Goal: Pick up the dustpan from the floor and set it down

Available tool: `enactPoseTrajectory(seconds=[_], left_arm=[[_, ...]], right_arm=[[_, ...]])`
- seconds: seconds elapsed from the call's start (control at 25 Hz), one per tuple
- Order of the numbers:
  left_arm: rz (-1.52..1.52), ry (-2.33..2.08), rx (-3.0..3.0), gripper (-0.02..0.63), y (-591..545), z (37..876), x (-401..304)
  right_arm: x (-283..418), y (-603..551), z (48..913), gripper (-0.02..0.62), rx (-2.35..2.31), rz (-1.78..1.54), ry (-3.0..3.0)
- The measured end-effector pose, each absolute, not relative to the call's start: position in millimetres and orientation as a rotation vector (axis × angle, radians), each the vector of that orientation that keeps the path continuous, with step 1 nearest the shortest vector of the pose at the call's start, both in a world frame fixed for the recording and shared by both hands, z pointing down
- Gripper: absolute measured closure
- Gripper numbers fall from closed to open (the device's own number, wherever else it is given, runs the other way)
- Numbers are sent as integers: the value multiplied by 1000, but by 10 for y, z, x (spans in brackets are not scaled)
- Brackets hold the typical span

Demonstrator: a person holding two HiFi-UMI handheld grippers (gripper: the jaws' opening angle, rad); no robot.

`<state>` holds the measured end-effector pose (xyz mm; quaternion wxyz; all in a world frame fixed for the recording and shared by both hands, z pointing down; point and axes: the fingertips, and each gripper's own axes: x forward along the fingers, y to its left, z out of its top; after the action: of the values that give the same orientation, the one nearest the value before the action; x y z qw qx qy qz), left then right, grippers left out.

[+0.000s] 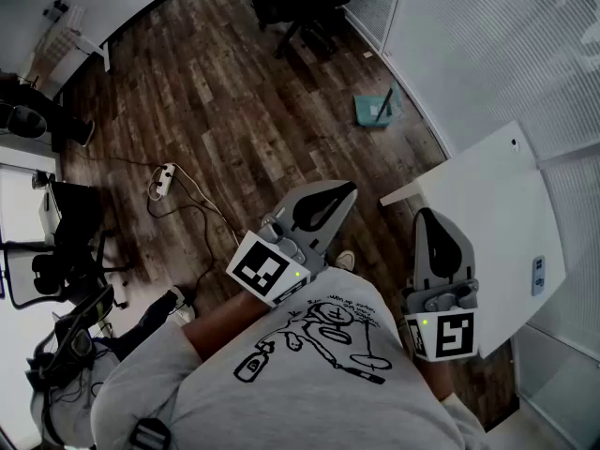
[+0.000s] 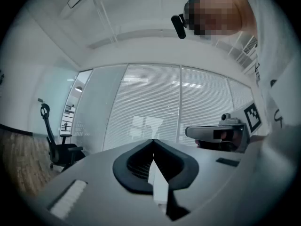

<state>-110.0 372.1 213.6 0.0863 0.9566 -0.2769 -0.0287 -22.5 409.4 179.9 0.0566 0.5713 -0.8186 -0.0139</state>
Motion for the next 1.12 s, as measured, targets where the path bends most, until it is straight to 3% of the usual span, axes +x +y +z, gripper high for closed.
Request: enactPoseTrajectory(seconds=[1.12], left_arm=[[-79, -777, 2816, 604, 3751, 2378, -1787]], right_arm=[[-851, 4076, 2051, 591, 1783, 52, -2447]])
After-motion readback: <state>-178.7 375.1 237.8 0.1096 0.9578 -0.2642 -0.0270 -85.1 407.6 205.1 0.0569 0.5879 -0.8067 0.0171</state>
